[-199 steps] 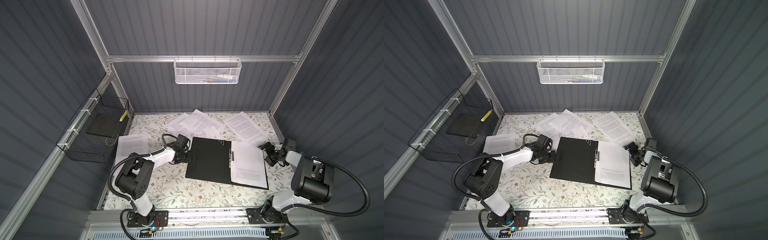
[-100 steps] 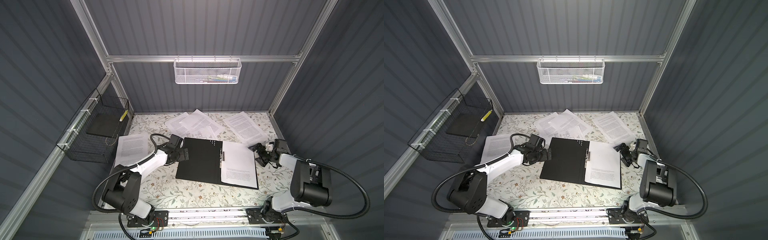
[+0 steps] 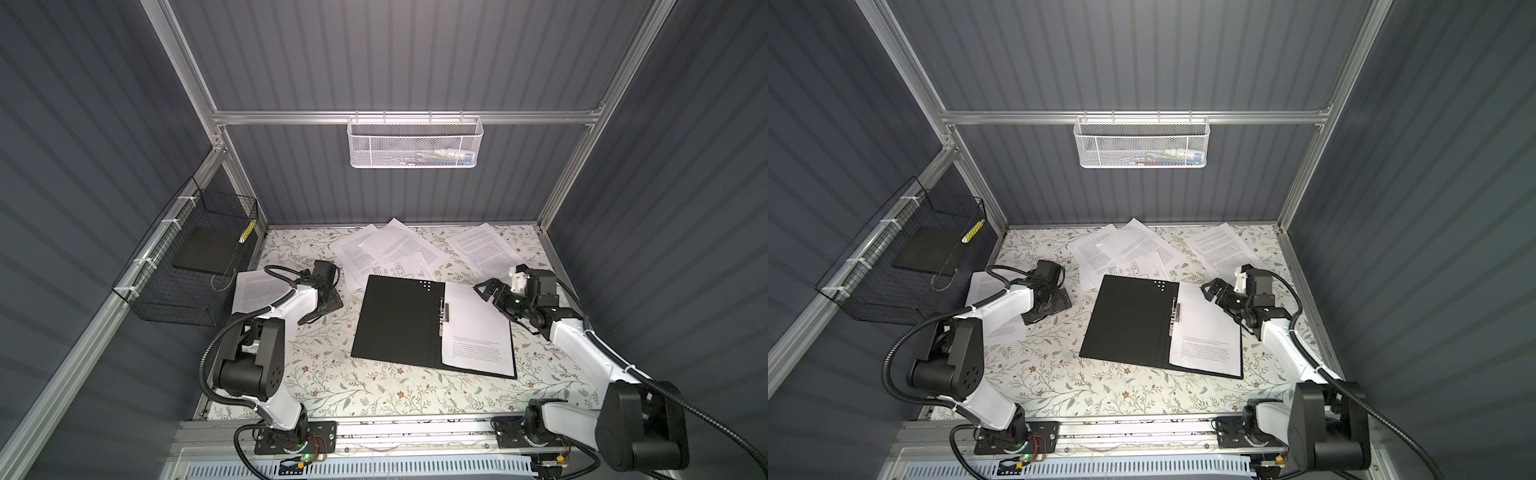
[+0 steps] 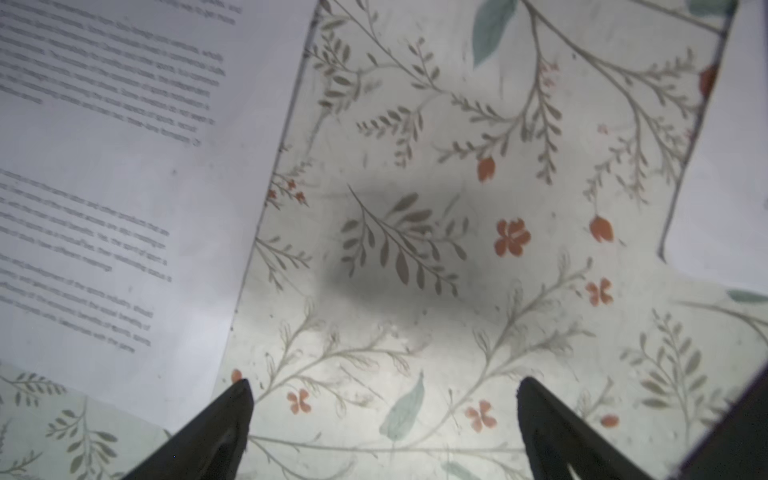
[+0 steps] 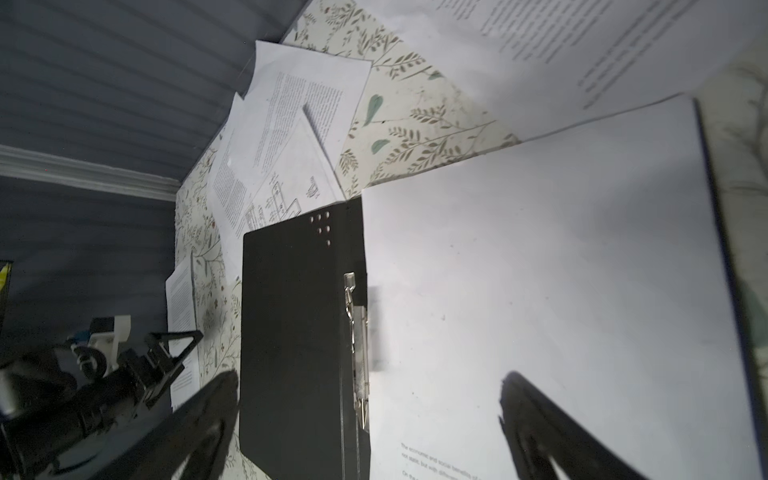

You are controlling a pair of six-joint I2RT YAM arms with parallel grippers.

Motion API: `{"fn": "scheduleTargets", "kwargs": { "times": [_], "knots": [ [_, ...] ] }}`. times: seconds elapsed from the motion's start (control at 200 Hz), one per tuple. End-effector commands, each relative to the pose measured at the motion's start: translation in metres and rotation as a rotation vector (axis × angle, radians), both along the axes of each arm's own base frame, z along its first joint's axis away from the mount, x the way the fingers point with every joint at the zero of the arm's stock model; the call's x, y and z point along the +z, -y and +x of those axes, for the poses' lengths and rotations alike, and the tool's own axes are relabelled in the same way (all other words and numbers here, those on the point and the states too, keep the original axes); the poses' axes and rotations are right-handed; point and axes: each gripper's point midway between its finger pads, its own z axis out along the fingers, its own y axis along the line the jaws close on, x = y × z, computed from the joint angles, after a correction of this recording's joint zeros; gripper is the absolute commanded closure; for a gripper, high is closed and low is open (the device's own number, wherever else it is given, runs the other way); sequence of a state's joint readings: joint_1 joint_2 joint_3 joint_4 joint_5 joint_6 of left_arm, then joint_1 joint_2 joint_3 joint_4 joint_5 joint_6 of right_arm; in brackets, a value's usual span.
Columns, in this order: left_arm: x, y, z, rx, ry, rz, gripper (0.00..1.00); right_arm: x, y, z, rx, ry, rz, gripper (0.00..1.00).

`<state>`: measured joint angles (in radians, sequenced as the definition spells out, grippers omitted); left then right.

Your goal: Put the files into the folder

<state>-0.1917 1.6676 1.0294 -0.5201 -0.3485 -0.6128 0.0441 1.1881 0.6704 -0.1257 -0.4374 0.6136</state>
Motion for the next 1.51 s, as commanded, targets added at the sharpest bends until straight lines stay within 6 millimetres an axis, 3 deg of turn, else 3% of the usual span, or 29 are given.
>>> {"fn": "scheduleTargets", "kwargs": {
  "times": [0.0, 0.2, 0.37, 0.545, 0.89, 1.176, 1.351, 1.501],
  "knots": [
    [0.001, -0.025, 0.014, 0.054, -0.004, 0.03, 0.0, -0.007, -0.014, -0.014, 0.06, 0.002, -0.001, 0.01],
    [-0.012, -0.047, 0.029, 0.107, -0.02, -0.041, 0.0, -0.005, -0.047, -0.028, 0.173, 0.016, 0.078, 0.01],
    [-0.017, -0.056, 0.035, 0.109, -0.035, -0.044, 0.0, 0.0, -0.058, -0.029, 0.226, 0.026, 0.11, 0.01],
    [-0.028, -0.043, 0.041, 0.058, -0.045, -0.133, 0.0, 0.001, -0.063, -0.03, 0.243, 0.026, 0.135, 0.01],
    [-0.041, 0.019, 0.039, -0.078, -0.036, -0.337, 0.0, 0.005, -0.065, -0.028, 0.246, 0.028, 0.155, 0.01],
    [-0.042, 0.127, 0.037, -0.259, -0.045, -0.4, 0.01, 0.003, -0.066, -0.026, 0.237, 0.025, 0.161, 0.01],
    [-0.016, 0.171, 0.045, -0.357, -0.011, -0.409, 0.0, 0.005, -0.075, -0.025, 0.265, 0.033, 0.134, 0.01],
    [0.029, 0.153, 0.047, -0.34, 0.057, -0.325, 0.0, 0.005, -0.091, -0.024, 0.31, 0.029, 0.134, 0.01]
  ]
}}
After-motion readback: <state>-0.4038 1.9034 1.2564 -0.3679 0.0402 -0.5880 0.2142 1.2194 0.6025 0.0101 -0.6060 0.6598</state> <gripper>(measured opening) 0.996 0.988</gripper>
